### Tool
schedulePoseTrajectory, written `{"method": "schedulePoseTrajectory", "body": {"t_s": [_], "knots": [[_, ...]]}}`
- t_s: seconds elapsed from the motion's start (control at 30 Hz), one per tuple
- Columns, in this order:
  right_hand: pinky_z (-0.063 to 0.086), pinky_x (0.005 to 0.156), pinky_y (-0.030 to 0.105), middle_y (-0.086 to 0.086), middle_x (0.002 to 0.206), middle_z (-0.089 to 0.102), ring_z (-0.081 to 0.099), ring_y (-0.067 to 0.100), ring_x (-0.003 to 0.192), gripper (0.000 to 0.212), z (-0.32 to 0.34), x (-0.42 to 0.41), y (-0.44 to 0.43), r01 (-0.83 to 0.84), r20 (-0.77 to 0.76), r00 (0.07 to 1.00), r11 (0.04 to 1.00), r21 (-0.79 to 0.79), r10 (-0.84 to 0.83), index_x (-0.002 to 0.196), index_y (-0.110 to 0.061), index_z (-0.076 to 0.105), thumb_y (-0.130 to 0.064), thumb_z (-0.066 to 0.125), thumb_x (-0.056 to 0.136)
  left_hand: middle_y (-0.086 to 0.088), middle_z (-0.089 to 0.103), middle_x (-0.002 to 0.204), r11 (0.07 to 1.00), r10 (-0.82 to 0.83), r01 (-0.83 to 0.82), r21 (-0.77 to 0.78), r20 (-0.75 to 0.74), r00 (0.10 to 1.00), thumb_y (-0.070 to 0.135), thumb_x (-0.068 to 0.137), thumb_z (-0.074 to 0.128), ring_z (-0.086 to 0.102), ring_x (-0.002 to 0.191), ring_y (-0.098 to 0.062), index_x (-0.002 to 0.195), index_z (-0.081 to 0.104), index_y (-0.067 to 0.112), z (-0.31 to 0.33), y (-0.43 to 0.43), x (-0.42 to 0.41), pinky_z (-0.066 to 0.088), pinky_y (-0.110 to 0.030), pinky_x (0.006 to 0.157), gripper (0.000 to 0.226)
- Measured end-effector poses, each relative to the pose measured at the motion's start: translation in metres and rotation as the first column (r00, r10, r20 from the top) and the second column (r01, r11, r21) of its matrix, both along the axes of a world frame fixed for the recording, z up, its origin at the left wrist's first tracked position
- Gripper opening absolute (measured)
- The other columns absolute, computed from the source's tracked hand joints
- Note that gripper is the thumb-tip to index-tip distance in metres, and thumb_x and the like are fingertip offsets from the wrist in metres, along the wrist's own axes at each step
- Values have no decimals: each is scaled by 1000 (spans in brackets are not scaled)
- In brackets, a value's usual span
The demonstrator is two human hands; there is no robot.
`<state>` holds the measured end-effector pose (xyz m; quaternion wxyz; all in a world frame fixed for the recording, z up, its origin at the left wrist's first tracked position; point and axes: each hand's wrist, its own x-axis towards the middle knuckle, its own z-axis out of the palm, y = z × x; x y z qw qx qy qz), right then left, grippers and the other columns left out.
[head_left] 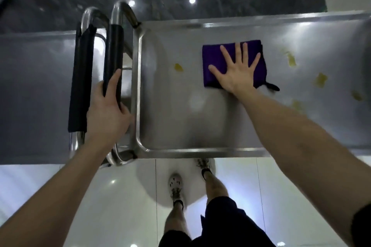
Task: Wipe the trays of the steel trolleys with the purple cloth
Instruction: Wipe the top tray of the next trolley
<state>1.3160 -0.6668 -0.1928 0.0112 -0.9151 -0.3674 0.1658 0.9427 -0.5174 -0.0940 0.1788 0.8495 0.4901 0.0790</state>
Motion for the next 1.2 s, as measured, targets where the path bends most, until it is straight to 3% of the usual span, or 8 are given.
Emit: {"method": "schedulePoseTrajectory", "body": {"t_s": [0.17, 0.33, 0.53, 0.63, 0.77, 0.9, 1.03, 1.2], "knots": [[-13, 122, 78, 14, 181, -13, -18, 38, 165, 99, -4, -2, 100, -34, 25, 999, 998, 46, 33, 173, -42, 2, -95, 5, 89, -9, 41, 150, 1000, 16, -16, 19, -31, 999, 7, 90, 62, 50, 76, -26, 168, 20, 51, 2, -2, 1, 55, -50, 73, 99], [-10, 121, 79, 17, 180, -12, -16, 40, 165, 96, -5, -48, 130, -109, 39, 994, 990, 86, 106, 174, -38, 5, -91, 6, 93, -9, 43, 149, 1000, 20, -20, 11, -12, 1000, 5, 91, 63, 52, 79, -25, 167, 21, 49, 7, -5, 2, 54, -47, 75, 97], [-3, 122, 79, 20, 181, 1, -7, 42, 166, 89, -16, -143, 67, -206, 94, 977, 967, 149, 193, 174, -35, 16, -86, 14, 100, -9, 43, 151, 1000, -7, 9, -23, 61, 998, 7, 92, 62, 57, 85, -19, 166, 22, 52, 6, -1, 3, 52, -36, 76, 95], [1, 123, 80, 20, 181, -1, -9, 43, 166, 87, -23, -219, 4, -239, 101, 970, 950, 202, 222, 174, -33, 18, -83, 24, 103, -12, 40, 156, 999, -22, 24, -47, 59, 998, 8, 92, 65, 58, 86, -20, 165, 22, 52, 10, -2, 5, 56, -39, 77, 96], [3, 124, 79, 18, 181, -2, -10, 41, 167, 88, -27, -283, -48, -246, 107, 968, 951, 187, 229, 173, -34, 18, -83, 29, 102, -11, 37, 159, 994, -6, 14, -108, 73, 997, 9, 92, 66, 62, 102, -25, 165, 20, 55, 16, -3, 6, 61, -45, 90, 97], [0, 127, 75, 11, 182, -2, -13, 33, 167, 88, -21, -274, -54, -256, 48, 967, 953, 162, 252, 173, -42, 11, -88, 26, 100, -8, 34, 163, 988, 8, 6, -151, 91, 996, 8, 94, 66, 61, 109, -24, 165, 19, 58, 20, -5, 5, 57, -36, 89, 99], [-1, 126, 74, 6, 183, -5, -16, 29, 167, 89, -22, -230, -52, -278, 72, 960, 953, 124, 270, 172, -46, 6, -92, 21, 97, -7, 32, 165, 985, 10, 7, -173, 102, 995, 9, 95, 66, 64, 116, -28, 165, 19, 59, 20, -4, 4, 60, -41, 95, 98], [-16, 122, 75, 12, 181, -16, -23, 34, 165, 93, -16, -147, 47, -34, 22, 999, 995, 93, 32, 173, -44, 2, -94, 7, 94, -3, 34, 163, 983, 29, 0, -183, 153, 988, 7, 94, 67, 61, 101, -15, 163, 23, 61, 18, 0, 4, 56, -25, 82, 98]]}}
